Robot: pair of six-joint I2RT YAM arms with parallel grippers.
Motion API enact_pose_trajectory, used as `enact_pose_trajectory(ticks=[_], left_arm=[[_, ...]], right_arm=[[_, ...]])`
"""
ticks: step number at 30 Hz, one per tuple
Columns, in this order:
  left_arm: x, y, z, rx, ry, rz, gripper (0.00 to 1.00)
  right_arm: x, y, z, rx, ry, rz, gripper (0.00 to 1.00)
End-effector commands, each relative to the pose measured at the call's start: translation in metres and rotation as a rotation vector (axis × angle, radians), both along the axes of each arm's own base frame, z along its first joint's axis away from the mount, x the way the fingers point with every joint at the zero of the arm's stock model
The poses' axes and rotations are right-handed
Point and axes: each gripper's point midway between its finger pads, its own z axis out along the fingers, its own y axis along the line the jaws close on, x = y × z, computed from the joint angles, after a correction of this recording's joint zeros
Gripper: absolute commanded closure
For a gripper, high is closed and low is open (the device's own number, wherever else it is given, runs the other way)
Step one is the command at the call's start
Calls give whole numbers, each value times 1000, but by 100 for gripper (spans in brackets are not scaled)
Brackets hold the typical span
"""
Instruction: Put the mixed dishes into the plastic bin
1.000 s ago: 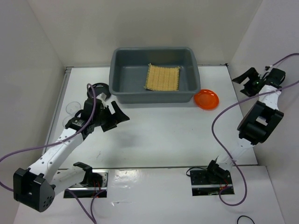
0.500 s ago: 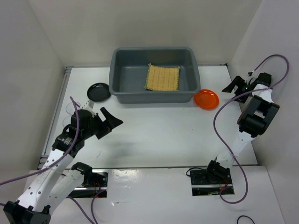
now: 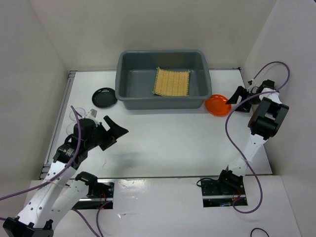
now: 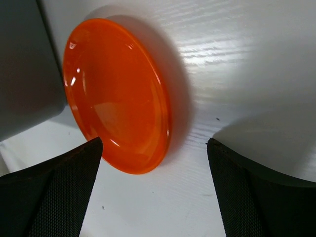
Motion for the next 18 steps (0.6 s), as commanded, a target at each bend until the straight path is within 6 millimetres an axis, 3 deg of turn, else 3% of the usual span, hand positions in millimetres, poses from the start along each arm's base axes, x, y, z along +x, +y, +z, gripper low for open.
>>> enact_pose_trajectory(ticks=[1, 4, 8, 11, 12, 13, 16, 18], left_arm=[[1, 2, -4, -8, 15, 24, 0], [1, 2, -4, -8, 15, 24, 0], [1, 2, -7, -5, 23, 24, 0], [3, 2, -8, -5, 23, 24, 0], [2, 0, -7, -10, 25, 16, 0], [3, 0, -9, -11, 22, 16, 0], [3, 0, -12, -11, 23, 16, 0], [2, 0, -10, -13, 15, 16, 0]], right_arm=[[-18, 26, -45, 68, 152, 57, 9], [-16, 32, -51, 90, 155, 70, 21], [-12, 42, -51, 102, 149, 95, 29], [-8, 51, -52, 110, 145, 115, 44], [-9, 51, -55, 114, 153, 115, 49], [-8, 49, -57, 99, 150, 113, 67], [-16, 45, -62, 91, 183, 99, 100], [-20, 42, -56, 93, 177, 113, 100]])
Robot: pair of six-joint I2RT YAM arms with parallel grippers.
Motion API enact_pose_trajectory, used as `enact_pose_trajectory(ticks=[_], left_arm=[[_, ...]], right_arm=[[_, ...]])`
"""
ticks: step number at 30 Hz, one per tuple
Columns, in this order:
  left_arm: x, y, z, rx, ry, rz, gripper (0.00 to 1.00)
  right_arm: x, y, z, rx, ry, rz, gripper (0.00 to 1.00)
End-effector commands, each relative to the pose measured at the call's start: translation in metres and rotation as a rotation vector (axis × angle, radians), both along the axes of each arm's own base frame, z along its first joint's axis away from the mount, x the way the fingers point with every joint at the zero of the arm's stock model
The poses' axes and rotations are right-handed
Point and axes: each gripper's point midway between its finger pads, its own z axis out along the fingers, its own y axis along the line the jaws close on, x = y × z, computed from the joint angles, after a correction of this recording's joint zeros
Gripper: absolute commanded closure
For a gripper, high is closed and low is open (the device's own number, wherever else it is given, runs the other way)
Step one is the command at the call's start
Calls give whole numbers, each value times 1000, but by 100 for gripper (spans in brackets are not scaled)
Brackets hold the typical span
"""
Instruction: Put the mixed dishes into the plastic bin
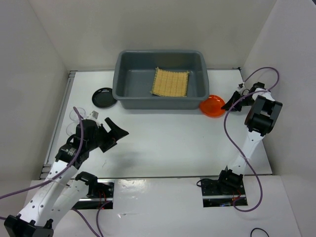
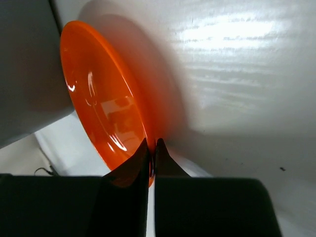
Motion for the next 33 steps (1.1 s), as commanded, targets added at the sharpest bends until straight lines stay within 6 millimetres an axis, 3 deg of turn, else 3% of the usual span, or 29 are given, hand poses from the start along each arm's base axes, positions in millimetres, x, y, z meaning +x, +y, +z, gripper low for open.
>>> enact_pose_trajectory(ticks=[1, 3, 4, 6, 7, 9, 10, 11, 13, 15, 18, 19, 20, 22, 23, 24, 25, 26, 28, 29, 30, 31, 32, 33], left_arm=[[3, -1, 8, -28, -36, 11, 0], [1, 0, 6, -28, -34, 11, 0], [1, 0, 9, -32, -47, 11, 0], [-1, 0, 8, -40, -48, 16, 0], [-2, 1, 11, -44, -61, 16, 0], [-2, 1, 11, -48, -72, 16, 0], [-2, 1, 11, -48, -73, 16, 0], [0, 1, 12, -46, -83, 23, 0], [2, 1, 13, -35, -84, 16, 0], [5, 2, 15, -16, -93, 15, 0], [11, 3, 16, 1, -96, 15, 0], [11, 3, 13, 12, -90, 9, 0], [14, 2, 13, 11, -93, 9, 0], [15, 2, 16, 19, -99, 2, 0], [19, 5, 20, 23, -111, 21, 0], [19, 5, 18, 26, -103, 21, 0], [20, 7, 21, 38, -113, 22, 0], [19, 7, 23, 40, -110, 22, 0], [16, 10, 24, 43, -116, 30, 0], [12, 11, 25, 43, -116, 30, 0], [11, 11, 28, 33, -124, 36, 0], [8, 13, 31, 24, -130, 51, 0], [5, 14, 32, 23, -133, 51, 0], [4, 14, 30, 12, -130, 59, 0]], right_arm=[[-31, -5, -26, -63, 115, 36, 100], [-37, -24, -9, -76, 88, -11, 100], [-37, -32, 16, -107, 34, -32, 100], [-35, -59, 44, -205, -50, -69, 100], [-30, -68, 78, -302, -156, -29, 100], [-23, -74, 120, -430, -289, 49, 100], [-20, -69, 140, -471, -343, 86, 100], [-18, -62, 183, -515, -438, 112, 100], [-12, -40, 230, -552, -556, 170, 100], [-6, -10, 298, -592, -725, 210, 100], [1, 37, 359, -598, -889, 271, 100], [8, 69, 364, -571, -921, 334, 100], [21, 85, 370, -530, -939, 351, 100], [34, 129, 361, -434, -907, 416, 100], [37, 144, 396, -411, -983, 405, 100], [73, 154, 346, -341, -885, 426, 100], [76, 166, 331, -286, -830, 433, 100], [81, 182, 334, -208, -837, 423, 100], [107, 208, 301, -140, -815, 447, 100], [111, 217, 295, -127, -809, 455, 100], [122, 226, 248, -89, -709, 462, 100], [122, 239, 273, -91, -799, 466, 100], [126, 244, 247, -19, -702, 446, 100], [130, 246, 234, 12, -661, 436, 100]])
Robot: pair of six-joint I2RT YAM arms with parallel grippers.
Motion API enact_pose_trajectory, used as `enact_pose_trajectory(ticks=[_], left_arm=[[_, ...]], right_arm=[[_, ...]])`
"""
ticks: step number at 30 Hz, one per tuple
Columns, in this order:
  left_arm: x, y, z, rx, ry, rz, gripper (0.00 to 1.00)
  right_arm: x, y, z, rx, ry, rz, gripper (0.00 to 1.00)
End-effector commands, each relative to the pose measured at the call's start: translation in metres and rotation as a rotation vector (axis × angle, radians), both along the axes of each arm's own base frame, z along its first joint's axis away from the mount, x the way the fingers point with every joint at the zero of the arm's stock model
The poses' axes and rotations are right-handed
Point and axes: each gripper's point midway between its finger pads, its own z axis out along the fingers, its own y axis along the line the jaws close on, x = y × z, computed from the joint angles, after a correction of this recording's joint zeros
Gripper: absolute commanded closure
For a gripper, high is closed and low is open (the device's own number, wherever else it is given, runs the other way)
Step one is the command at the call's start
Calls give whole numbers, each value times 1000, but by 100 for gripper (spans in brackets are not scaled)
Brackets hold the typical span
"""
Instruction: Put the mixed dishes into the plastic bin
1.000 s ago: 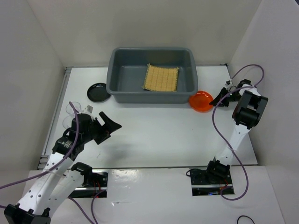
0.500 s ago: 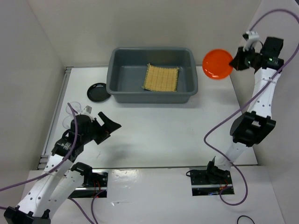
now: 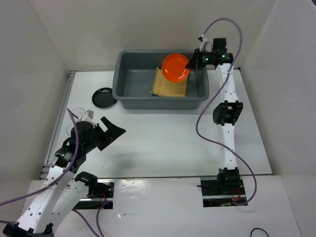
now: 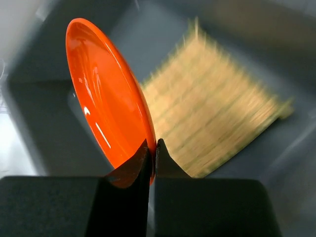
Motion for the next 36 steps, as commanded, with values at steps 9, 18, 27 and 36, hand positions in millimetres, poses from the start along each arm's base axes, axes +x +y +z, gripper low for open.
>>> enact_pose_trajectory(ticks=[9, 18, 27, 36], left_arm=[[-9, 11, 14, -28, -44, 57, 0], [1, 4, 14, -40, -52, 41, 0], [12, 18, 24, 63, -70, 73, 0], [101, 89, 87, 502, -77, 336, 0]], right_arm=[[11, 70, -107, -29, 220, -43, 100], [41, 43, -152, -198, 206, -263, 76], [58, 21, -115, -211, 111, -388, 16], [22, -24, 24, -217, -55, -447, 2]])
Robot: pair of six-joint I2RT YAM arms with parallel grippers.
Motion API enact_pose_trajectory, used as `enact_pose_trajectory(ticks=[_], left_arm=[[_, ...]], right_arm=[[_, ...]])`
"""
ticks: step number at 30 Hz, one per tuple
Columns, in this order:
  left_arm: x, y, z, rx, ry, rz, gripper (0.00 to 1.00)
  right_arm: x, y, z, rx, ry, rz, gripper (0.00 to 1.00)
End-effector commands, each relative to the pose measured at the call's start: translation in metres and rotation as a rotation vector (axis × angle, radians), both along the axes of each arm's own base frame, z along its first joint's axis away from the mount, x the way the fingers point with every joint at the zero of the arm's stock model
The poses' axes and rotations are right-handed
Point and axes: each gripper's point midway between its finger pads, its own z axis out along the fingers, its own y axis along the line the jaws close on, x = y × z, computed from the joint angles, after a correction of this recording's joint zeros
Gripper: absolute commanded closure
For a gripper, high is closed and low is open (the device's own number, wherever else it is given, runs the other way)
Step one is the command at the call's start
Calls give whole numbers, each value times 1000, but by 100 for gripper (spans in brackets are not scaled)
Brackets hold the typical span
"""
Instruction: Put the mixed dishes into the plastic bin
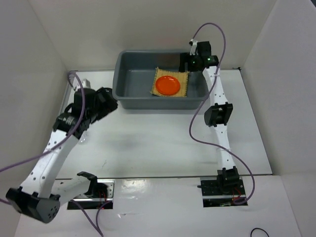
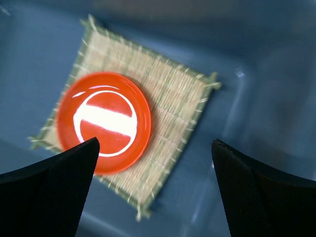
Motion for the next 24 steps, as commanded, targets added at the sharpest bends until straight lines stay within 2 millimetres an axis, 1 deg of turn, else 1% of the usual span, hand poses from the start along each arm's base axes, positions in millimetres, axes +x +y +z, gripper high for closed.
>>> enact_pose_trajectory(ticks=[1, 2, 3, 4, 5, 6, 7, 8, 9, 10, 11, 12, 13, 14, 15, 16, 17, 19, 22, 23, 24], left_arm=[[47, 47, 23, 170, -86, 156, 0], [62, 73, 21, 126, -78, 231, 0], [81, 67, -5, 23, 7, 189, 0], [94, 72, -17, -79, 45, 215, 0], [105, 94, -29, -148, 80, 255, 0], [123, 93, -63, -208, 163, 234, 2], [129, 86, -74, -271, 203, 187, 5], [136, 92, -84, -276, 232, 203, 5], [152, 95, -92, -270, 254, 198, 5], [160, 98, -94, -251, 253, 181, 5], [168, 110, -111, -247, 289, 197, 5], [183, 117, -98, -244, 258, 186, 5], [190, 119, -98, -250, 260, 145, 4], [193, 129, -120, -266, 320, 153, 3], [199, 133, -123, -268, 327, 145, 0], [209, 136, -127, -259, 338, 134, 0], [214, 144, -129, -254, 332, 139, 0], [218, 153, -137, -241, 345, 150, 0], [220, 158, -160, -218, 393, 152, 0], [221, 159, -171, -216, 410, 146, 0], [223, 165, -174, -212, 414, 161, 0]], right_arm=[[-29, -22, 150, 11, -239, 18, 2], [-34, -23, 157, -3, -248, 28, 2], [-42, -25, 175, -10, -276, 34, 2], [-49, -13, 183, -19, -287, 63, 2], [-54, -10, 193, -44, -314, 73, 2], [-63, -7, 215, -56, -356, 74, 2], [-71, 5, 223, -73, -370, 84, 2], [-78, 11, 230, -87, -384, 108, 2], [-88, 16, 247, -89, -420, 124, 2], [-96, 26, 251, -85, -420, 144, 2], [-100, 25, 258, -91, -435, 147, 2], [-107, 30, 268, -85, -455, 158, 2], [-107, 27, 266, -102, -451, 153, 2], [-110, 24, 273, -112, -466, 148, 2], [-108, 19, 273, -136, -469, 126, 2], [-107, 15, 273, -147, -469, 108, 2], [-105, 12, 273, -167, -472, 96, 2], [-104, 3, 270, -194, -459, 54, 2], [-104, -1, 268, -215, -452, 41, 2], [-104, -1, 268, -215, -452, 41, 2], [-104, -4, 268, -222, -452, 29, 2]])
